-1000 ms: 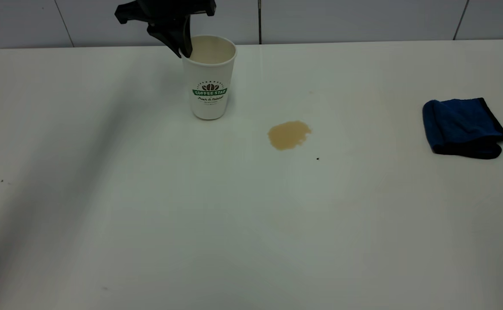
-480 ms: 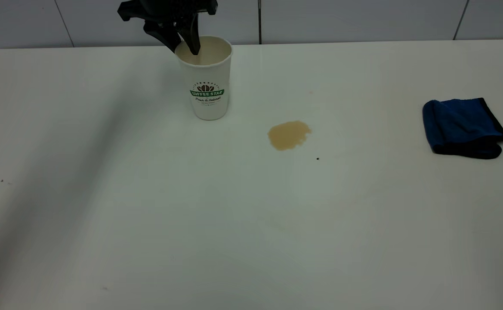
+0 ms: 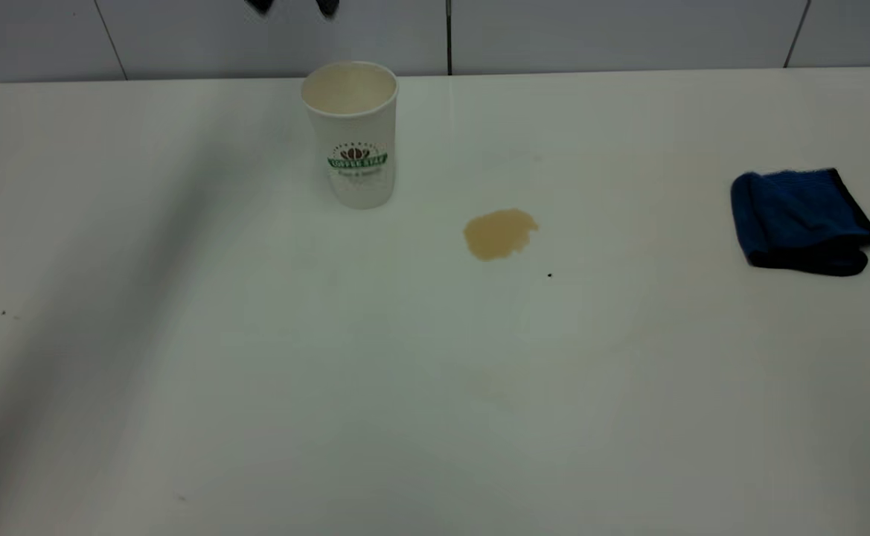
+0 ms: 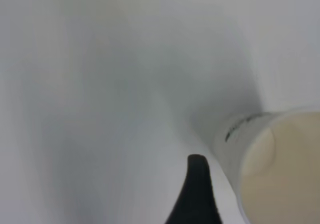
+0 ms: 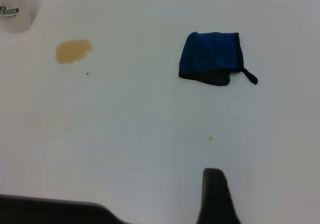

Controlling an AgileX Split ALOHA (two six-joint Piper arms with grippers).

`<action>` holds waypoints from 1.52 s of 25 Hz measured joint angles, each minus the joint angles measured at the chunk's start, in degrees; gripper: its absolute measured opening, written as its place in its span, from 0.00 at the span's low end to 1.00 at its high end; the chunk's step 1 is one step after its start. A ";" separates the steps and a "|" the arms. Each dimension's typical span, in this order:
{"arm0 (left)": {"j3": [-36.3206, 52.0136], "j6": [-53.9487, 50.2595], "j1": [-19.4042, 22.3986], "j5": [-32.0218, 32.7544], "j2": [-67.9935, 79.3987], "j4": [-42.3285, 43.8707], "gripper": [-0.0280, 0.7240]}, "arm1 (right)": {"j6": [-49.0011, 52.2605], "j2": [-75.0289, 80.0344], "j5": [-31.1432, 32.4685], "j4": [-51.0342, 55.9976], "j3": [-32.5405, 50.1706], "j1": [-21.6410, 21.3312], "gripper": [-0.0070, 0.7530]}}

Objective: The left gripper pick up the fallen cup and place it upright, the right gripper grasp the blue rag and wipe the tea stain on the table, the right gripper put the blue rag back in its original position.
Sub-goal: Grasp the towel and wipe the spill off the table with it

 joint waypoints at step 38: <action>100.27 -8.03 -0.10 0.00 -74.84 9.32 0.35 | 0.00 0.00 0.00 0.00 0.00 0.00 0.73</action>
